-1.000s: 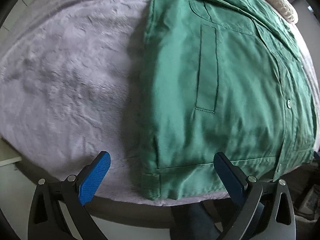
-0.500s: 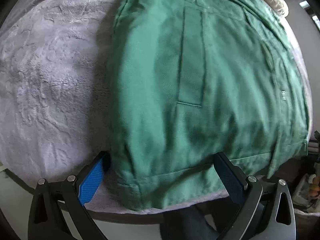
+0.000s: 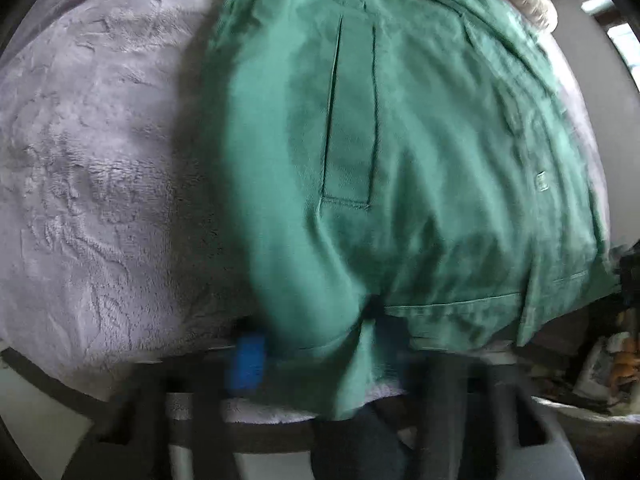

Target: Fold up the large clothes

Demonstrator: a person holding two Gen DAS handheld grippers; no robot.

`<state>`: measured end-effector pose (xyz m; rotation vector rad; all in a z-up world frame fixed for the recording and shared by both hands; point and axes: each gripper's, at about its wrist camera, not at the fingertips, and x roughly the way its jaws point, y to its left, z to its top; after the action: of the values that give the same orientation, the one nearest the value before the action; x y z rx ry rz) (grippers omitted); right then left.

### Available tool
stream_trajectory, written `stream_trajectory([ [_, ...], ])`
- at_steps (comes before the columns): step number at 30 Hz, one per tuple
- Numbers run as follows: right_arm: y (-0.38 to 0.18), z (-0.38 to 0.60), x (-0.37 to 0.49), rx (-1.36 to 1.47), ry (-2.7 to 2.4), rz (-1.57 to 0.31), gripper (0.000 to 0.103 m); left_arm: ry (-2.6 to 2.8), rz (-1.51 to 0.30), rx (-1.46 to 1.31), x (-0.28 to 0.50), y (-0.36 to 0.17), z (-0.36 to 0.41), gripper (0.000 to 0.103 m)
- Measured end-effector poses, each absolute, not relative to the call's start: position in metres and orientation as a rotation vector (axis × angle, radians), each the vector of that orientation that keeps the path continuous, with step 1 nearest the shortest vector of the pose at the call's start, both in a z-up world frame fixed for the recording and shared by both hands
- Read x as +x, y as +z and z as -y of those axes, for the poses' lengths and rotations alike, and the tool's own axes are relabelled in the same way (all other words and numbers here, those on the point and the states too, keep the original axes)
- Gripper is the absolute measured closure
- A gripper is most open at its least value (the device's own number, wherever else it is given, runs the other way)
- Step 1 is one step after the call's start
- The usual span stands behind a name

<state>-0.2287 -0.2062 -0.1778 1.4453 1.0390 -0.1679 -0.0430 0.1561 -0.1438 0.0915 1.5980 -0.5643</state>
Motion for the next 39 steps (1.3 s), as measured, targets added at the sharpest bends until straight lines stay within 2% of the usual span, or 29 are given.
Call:
stream_trajectory([
  [1, -0.178, 0.208, -0.231, 1.439, -0.193, -1.058, 0.065, -0.580, -1.599, 0.061, -0.041, -0.141, -0.159, 0.073],
  [2, -0.180, 0.211, -0.236, 1.448, -0.201, -1.060, 0.079, -0.603, -1.599, 0.026, -0.040, -0.137, -0.160, 0.076],
  [3, -0.179, 0.213, -0.240, 1.469, -0.188, -1.036, 0.087, -0.624, -1.596, -0.007, -0.039, -0.132, -0.162, 0.077],
  [12, -0.120, 0.236, -0.206, 1.521, 0.045, -0.801, 0.091, -0.676, -1.447, -0.380, 0.011, -0.055, -0.170, 0.077],
  [17, -0.083, 0.265, -0.141, 1.470, 0.130, -0.757, 0.092, -0.637, -1.323, -0.437, 0.069, -0.014, -0.154, 0.077],
  [23, -0.058, 0.310, -0.052, 1.429, 0.216, -0.727, 0.092, -0.551, -1.178, -0.443, 0.146, 0.015, -0.098, 0.077],
  [27, -0.067, 0.352, 0.012, 1.423, 0.177, -0.743, 0.092, -0.460, -1.158, -0.386, 0.201, 0.003, -0.070, 0.077],
  [32, -0.117, 0.392, 0.079, 1.445, 0.056, -0.788, 0.091, -0.410, -1.207, -0.289, 0.267, -0.044, -0.039, 0.077],
  [37, -0.169, 0.402, 0.117, 1.443, -0.042, -0.857, 0.091, -0.363, -1.301, -0.096, 0.299, -0.099, -0.008, 0.076],
  [39, -0.182, 0.405, 0.125, 1.448, -0.069, -0.865, 0.088, -0.348, -1.326, -0.069, 0.306, -0.109, -0.005, 0.072],
])
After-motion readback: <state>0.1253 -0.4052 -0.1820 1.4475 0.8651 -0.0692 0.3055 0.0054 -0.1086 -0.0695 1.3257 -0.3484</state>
